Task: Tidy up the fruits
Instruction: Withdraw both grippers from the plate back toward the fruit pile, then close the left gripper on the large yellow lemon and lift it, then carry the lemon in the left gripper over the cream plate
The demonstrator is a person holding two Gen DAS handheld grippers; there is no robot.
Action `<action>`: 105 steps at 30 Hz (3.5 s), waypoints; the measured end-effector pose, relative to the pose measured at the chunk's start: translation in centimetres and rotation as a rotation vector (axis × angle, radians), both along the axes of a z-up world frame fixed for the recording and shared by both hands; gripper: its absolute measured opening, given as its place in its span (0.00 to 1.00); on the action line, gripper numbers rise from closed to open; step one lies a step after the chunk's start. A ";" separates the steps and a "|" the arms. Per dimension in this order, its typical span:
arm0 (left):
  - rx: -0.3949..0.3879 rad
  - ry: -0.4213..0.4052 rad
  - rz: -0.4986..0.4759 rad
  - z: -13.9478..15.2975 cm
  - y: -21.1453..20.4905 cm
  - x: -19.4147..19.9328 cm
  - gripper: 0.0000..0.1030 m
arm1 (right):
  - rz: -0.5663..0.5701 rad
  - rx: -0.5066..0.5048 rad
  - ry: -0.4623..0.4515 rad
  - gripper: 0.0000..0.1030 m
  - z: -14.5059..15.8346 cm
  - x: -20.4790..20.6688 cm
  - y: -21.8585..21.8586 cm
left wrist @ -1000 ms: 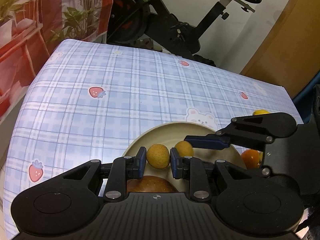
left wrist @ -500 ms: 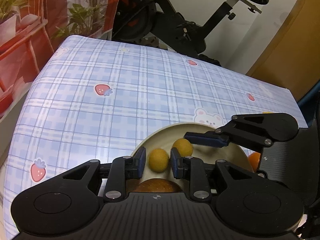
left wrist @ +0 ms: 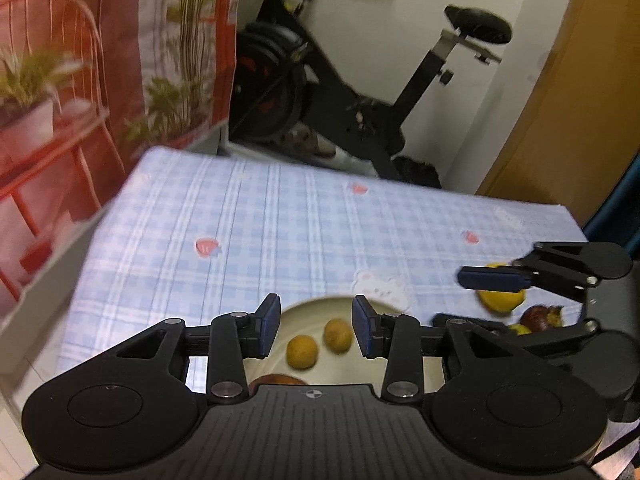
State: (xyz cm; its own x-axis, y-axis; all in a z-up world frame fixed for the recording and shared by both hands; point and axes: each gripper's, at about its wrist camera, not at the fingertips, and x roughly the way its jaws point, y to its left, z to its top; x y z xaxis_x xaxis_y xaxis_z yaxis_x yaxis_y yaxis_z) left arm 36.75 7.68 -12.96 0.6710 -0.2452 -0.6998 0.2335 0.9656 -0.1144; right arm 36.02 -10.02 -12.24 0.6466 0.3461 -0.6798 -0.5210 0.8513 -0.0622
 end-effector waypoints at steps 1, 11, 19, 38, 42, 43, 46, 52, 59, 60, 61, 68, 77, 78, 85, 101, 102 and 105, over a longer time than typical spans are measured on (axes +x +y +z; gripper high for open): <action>0.000 -0.014 -0.001 0.6 -0.3 -0.4 0.40 | -0.016 0.009 -0.006 0.43 0.6 -0.4 -0.7; -0.003 -0.066 -0.024 3.1 -4.3 -3.0 0.40 | -0.236 0.091 -0.067 0.43 5.0 -4.8 -10.2; 0.009 -0.053 -0.073 2.7 -7.1 -3.9 0.41 | -0.330 0.109 -0.077 0.43 5.7 -8.2 -15.9; 0.008 0.063 -0.298 -2.6 -17.0 -6.9 0.52 | -0.258 0.099 0.085 0.63 -1.3 -14.7 -16.9; 0.004 0.101 -0.345 -4.2 -18.8 -7.2 0.52 | -0.239 0.094 0.108 0.64 -2.7 -15.4 -16.0; 0.000 0.109 -0.351 -4.6 -19.2 -7.3 0.52 | -0.240 0.100 0.112 0.64 -2.9 -15.4 -15.9; -0.005 0.132 -0.367 -5.5 -20.0 -7.3 0.52 | -0.249 0.123 0.123 0.64 -3.6 -15.5 -15.9; 0.010 0.159 -0.393 -7.1 -21.8 -7.1 0.52 | -0.277 0.169 0.119 0.64 -4.2 -15.2 -16.4; 0.024 0.176 -0.424 -7.8 -23.0 -7.2 0.51 | -0.279 0.197 0.109 0.63 -4.5 -15.2 -16.5; 0.025 0.180 -0.426 -8.0 -23.2 -7.2 0.51 | -0.280 0.198 0.109 0.63 -4.6 -15.2 -16.5; 0.024 0.182 -0.432 -8.1 -23.3 -7.2 0.51 | -0.281 0.201 0.111 0.63 -4.7 -15.2 -16.5; 0.044 0.170 -0.448 -8.6 -24.0 -7.3 0.51 | -0.294 0.228 0.124 0.61 -5.3 -15.1 -16.8; 0.028 0.161 -0.461 -8.3 -23.8 -7.7 0.51 | -0.323 0.256 0.132 0.60 -5.1 -15.5 -17.0; 0.027 0.156 -0.464 -8.2 -23.8 -7.9 0.51 | -0.323 0.256 0.128 0.60 -4.9 -15.7 -17.0; 0.006 0.114 -0.461 -6.4 -22.9 -9.2 0.51 | -0.319 0.250 0.117 0.60 -2.8 -16.4 -16.7; -0.097 0.048 -0.314 -2.9 -14.0 -8.8 0.51 | -0.188 0.194 0.092 0.60 0.9 -13.0 -10.6; -0.102 0.045 -0.301 -2.8 -13.3 -8.7 0.51 | -0.174 0.189 0.093 0.60 1.0 -12.5 -10.0; -0.116 0.041 -0.262 -2.6 -11.2 -8.2 0.51 | -0.133 0.171 0.096 0.60 0.9 -11.4 -8.3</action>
